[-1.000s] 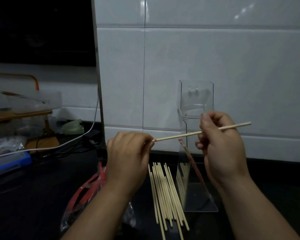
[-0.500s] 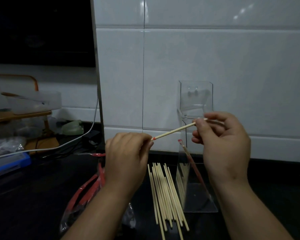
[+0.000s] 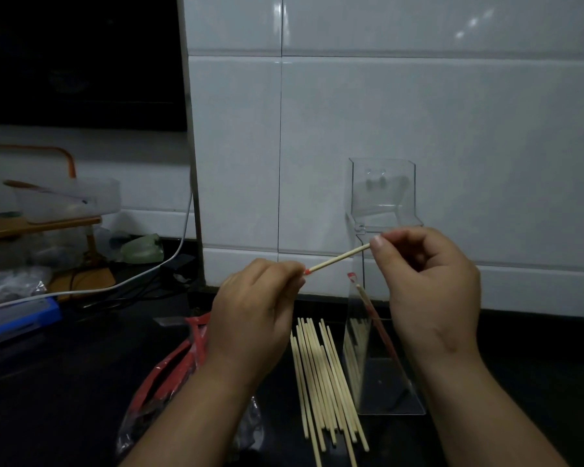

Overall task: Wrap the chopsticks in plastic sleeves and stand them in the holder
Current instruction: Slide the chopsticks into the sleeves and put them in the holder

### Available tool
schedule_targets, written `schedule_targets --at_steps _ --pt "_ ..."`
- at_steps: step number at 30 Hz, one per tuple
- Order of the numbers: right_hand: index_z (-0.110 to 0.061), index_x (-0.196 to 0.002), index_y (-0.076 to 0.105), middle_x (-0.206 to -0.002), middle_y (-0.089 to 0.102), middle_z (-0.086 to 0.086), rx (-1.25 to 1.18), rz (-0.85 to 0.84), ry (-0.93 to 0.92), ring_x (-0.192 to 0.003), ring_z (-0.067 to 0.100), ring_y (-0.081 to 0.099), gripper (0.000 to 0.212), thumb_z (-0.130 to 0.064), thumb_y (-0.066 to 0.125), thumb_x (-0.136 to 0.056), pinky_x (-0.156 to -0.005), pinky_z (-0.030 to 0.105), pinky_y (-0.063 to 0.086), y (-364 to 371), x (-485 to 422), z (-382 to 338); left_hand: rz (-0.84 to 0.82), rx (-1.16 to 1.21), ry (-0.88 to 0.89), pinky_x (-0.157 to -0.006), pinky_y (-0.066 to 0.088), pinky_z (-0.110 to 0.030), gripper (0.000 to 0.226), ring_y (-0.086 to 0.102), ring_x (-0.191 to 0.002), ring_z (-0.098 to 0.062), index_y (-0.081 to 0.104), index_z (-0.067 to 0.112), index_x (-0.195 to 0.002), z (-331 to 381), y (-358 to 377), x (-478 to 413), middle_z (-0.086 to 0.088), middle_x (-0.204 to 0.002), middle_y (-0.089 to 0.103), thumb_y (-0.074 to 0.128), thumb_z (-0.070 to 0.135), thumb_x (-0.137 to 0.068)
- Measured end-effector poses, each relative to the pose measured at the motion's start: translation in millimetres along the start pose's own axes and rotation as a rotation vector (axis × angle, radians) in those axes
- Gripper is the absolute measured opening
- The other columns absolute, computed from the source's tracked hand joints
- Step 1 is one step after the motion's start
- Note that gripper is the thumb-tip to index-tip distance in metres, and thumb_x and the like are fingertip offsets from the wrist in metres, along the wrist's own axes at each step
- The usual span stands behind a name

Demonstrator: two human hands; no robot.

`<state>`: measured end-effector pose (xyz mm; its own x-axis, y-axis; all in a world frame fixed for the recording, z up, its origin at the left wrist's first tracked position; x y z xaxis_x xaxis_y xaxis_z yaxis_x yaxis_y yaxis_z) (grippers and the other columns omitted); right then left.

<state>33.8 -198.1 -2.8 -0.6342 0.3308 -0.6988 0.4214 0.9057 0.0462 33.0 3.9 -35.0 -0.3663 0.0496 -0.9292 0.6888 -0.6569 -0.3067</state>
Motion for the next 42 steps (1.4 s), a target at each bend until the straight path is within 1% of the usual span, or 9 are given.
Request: schedule_targets --at_steps 5,10,17,19,22,25,31,36,42 --pt "-0.022 -0.093 0.066 -0.083 0.071 -0.006 -0.077 0.028 0.051 -0.078 0.005 0.067 0.008 -0.019 0.072 -0.087 -0.066 0.009 0.05 -2 0 3 -0.016 0.004 -0.001 -0.078 0.047 -0.029 0.026 0.06 -0.09 -0.013 0.069 0.013 -0.112 0 2 0 0.002 -0.101 0.067 0.051 0.02 -0.095" --pt "-0.021 -0.09 0.071 -0.08 0.072 -0.006 -0.092 -0.032 0.053 -0.078 0.003 0.069 0.007 -0.016 0.073 -0.086 -0.068 0.013 0.052 5 2 3 0.049 -0.023 -0.014 -0.086 0.036 -0.004 0.024 0.048 -0.092 0.003 0.07 0.008 -0.107 5 -3 -1 0.001 -0.098 0.066 0.057 0.023 -0.094" --pt "-0.025 -0.09 0.077 -0.078 0.072 -0.004 -0.028 -0.237 0.043 -0.069 0.01 0.066 0.029 -0.001 0.06 -0.087 -0.068 0.027 0.058 24 7 4 0.051 -0.073 0.006 -0.07 0.041 -0.024 0.022 0.057 -0.08 -0.009 0.072 0.013 -0.1 5 -4 -2 0.004 -0.09 0.067 0.057 0.029 -0.095" --pt "-0.026 -0.089 0.077 -0.073 0.07 -0.012 -0.003 -0.265 0.038 -0.064 0.002 0.062 0.035 0.001 0.056 -0.087 -0.066 0.019 0.053 25 7 4 0.035 -0.064 0.012 -0.069 0.044 -0.025 0.024 0.058 -0.08 -0.009 0.072 0.014 -0.102 6 -2 -2 0.004 -0.09 0.068 0.057 0.03 -0.095" --pt "-0.028 -0.085 0.076 -0.084 0.069 -0.018 0.077 -0.331 -0.029 -0.084 -0.002 0.063 0.039 0.003 0.054 -0.088 -0.074 0.009 0.047 32 8 -1 0.032 -0.062 0.028 -0.069 0.047 -0.028 0.025 0.06 -0.081 -0.011 0.073 0.014 -0.102 8 -1 -1 0.004 -0.09 0.07 0.057 0.031 -0.094" --pt "-0.027 -0.085 0.078 -0.093 0.07 -0.016 0.109 -0.39 -0.056 -0.096 -0.001 0.062 0.034 -0.007 0.051 -0.085 -0.081 0.01 0.046 37 8 -3 0.032 -0.066 0.033 -0.07 0.046 -0.027 0.025 0.06 -0.081 -0.011 0.073 0.014 -0.102 8 -1 0 0.003 -0.09 0.07 0.057 0.031 -0.094" --pt "-0.027 -0.087 0.075 -0.093 0.068 -0.014 0.056 -0.398 0.019 -0.094 -0.005 0.06 0.037 -0.002 0.049 -0.092 -0.076 0.006 0.046 33 10 0 0.045 -0.068 0.033 -0.07 0.045 -0.026 0.025 0.058 -0.082 -0.008 0.073 0.014 -0.102 9 -2 -1 0.004 -0.09 0.07 0.057 0.031 -0.095" --pt "-0.027 -0.087 0.076 -0.094 0.068 -0.016 0.11 -0.447 -0.008 -0.097 -0.003 0.059 0.037 -0.002 0.05 -0.092 -0.082 0.016 0.047 38 11 -2 0.046 -0.075 0.042 -0.072 0.043 -0.024 0.024 0.059 -0.082 -0.01 0.073 0.013 -0.102 9 -3 -1 0.003 -0.09 0.07 0.057 0.03 -0.094" --pt "-0.03 -0.089 0.073 -0.093 0.067 -0.017 0.139 -0.458 0.021 -0.094 -0.006 0.058 0.032 -0.007 0.051 -0.093 -0.075 0.007 0.044 39 12 0 0.022 -0.082 0.069 -0.072 0.037 -0.023 0.026 0.056 -0.083 -0.009 0.074 0.013 -0.101 13 0 -2 0.002 -0.089 0.07 0.056 0.03 -0.094"
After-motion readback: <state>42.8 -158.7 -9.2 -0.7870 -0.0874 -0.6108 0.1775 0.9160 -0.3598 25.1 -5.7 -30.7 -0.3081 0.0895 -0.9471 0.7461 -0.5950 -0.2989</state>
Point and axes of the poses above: each hand's wrist, its own x-axis away from the middle knuckle, its own y-axis out of the palm, z = x × y, the point moved 8 cm from there along -x, towards the middle knuckle
